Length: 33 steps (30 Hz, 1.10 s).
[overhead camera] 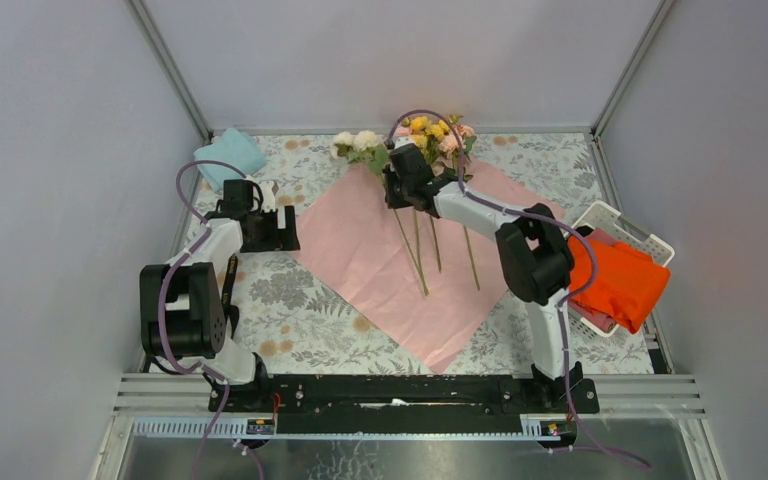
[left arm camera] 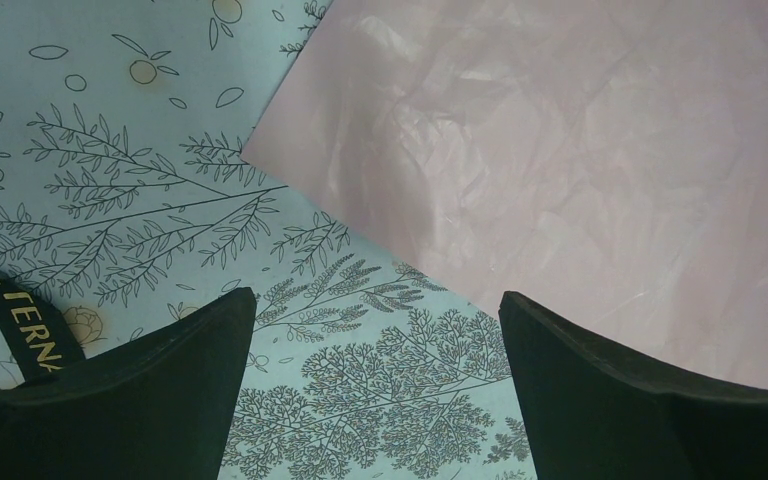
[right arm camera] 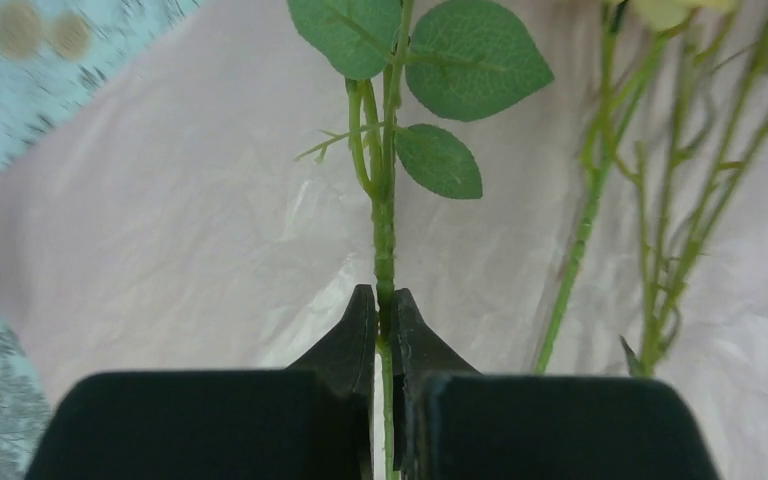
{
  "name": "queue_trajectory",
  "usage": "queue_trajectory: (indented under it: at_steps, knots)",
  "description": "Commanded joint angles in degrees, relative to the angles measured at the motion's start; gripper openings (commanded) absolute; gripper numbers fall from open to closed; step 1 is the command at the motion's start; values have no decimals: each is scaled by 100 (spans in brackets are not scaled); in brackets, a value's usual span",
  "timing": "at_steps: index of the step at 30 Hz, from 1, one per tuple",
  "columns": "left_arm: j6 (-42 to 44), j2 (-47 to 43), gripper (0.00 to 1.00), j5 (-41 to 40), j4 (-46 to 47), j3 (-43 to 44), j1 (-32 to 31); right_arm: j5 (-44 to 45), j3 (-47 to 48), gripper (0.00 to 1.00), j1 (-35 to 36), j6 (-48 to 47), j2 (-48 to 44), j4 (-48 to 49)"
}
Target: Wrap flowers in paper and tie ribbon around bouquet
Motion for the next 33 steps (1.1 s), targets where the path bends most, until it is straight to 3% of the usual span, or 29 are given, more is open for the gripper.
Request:
queue_trajectory:
  at_steps: [1,8,10,13,17,19,24,27,33]
  knots:
    - [128,12,99,9,119,-28,-18,734,-450,0,19,382,-825,801]
    - [137,-74,99,-1,97,-26,-16,1159,-646,0,-27,327,-604,1033]
    - [138,-110,99,-8,75,-19,-20,1222,-522,4,-92,260,-477,802]
    - [163,-155,99,-21,82,-56,-17,1137,-578,14,-237,212,-470,610]
    - [156,-131,99,-34,83,-42,-23,867,-587,41,-329,16,-577,433]
    - [159,-122,99,-38,83,-32,-18,824,-486,48,-367,-84,-646,81]
    - [173,-141,99,-38,92,-45,-19,1135,-1218,48,-720,-304,-1316,8]
    - [164,-113,99,-13,86,-41,-13,710,-1602,50,-1330,-153,-1474,47]
    - [164,-98,99,2,87,-38,-21,-227,-1119,61,-1887,-707,-751,-311]
